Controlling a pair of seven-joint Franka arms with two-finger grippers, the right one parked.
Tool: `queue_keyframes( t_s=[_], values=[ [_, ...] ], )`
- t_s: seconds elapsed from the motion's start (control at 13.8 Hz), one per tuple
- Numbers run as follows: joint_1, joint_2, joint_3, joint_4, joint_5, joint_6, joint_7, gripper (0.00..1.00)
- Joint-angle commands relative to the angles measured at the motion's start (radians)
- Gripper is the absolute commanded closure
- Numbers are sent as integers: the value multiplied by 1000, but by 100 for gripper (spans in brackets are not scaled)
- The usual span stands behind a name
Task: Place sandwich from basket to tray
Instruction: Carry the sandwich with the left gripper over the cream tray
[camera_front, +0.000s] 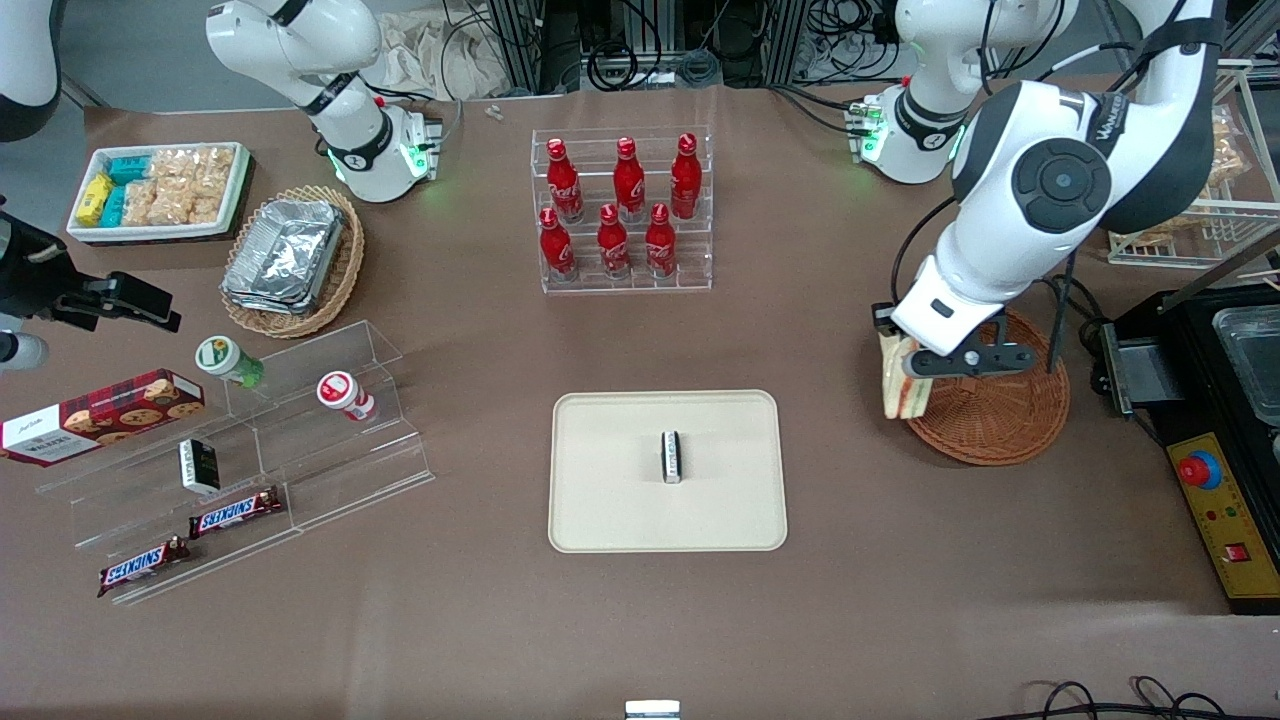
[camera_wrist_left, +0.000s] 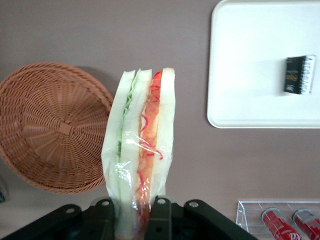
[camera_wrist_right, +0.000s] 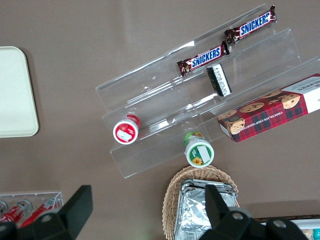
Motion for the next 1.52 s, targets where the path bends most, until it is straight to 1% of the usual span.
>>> queue_keyframes(
  t_s=[0.0,0.07,0.29,0.43,0.58,0.79,1.01,1.16,1.44],
  values=[
    [6,83,-68,94,8,-12,17,100],
    [6,106,-79,101,13,-6,3,100],
    [-5,177,-123,110,29,89,-93,100],
    [-28,230,-128,111,95,117,-159,100],
    [-45,292,-146,113,155,194,-254,100],
    [-46,405,-183,114,284,290,-380,100],
    [-48,508,-200,156,347,324,-414,100],
    [-57,551,-201,189,359,324,-414,100],
    [-60,589,-201,190,362,377,-414,100]
  ],
)
